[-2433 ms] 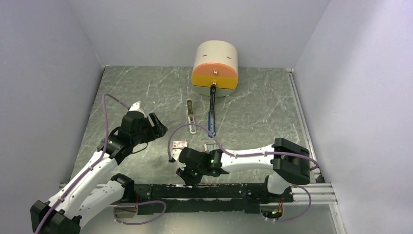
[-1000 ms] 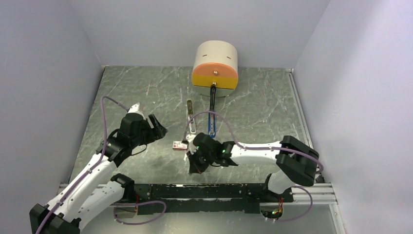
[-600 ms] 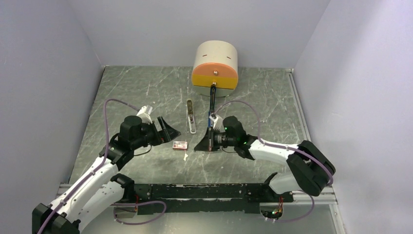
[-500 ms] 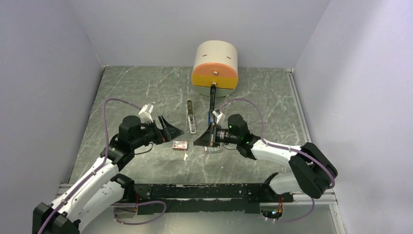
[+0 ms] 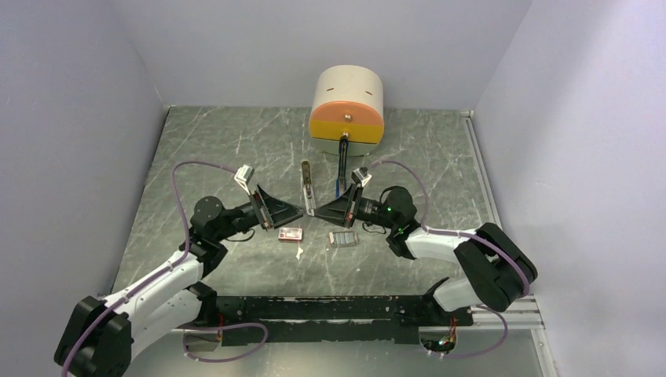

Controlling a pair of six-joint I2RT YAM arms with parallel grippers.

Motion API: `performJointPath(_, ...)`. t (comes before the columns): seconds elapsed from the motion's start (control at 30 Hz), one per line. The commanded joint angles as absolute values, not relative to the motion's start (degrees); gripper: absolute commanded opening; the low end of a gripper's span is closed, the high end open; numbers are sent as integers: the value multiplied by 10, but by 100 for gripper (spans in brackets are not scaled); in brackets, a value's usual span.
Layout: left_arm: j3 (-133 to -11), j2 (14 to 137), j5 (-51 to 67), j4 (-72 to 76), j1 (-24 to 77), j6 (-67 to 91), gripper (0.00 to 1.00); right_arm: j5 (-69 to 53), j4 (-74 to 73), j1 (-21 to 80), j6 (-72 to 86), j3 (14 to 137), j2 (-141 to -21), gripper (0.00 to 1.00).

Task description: Load the staples into the stapler

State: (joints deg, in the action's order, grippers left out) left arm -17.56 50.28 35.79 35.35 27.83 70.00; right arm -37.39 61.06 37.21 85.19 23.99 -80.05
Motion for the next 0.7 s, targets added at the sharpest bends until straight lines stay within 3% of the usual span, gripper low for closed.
performJointPath(0.0,-176,515,385,458,295,734,82,-389,685,369,895,239,-807,0)
performJointPath(0.13,-187,529,376,448,309,721,71,-394,670,368,886,240,-800,0)
performJointPath(0.37,-202,566,381,469,334,725,65,-396,609,369,850,243,-783,0)
performJointPath(0.43,-201,569,378,468,337,723,55,-396,597,368,840,246,-780,0)
performJointPath(0.67,-203,568,367,441,340,705,42,-400,566,368,814,249,-775,0)
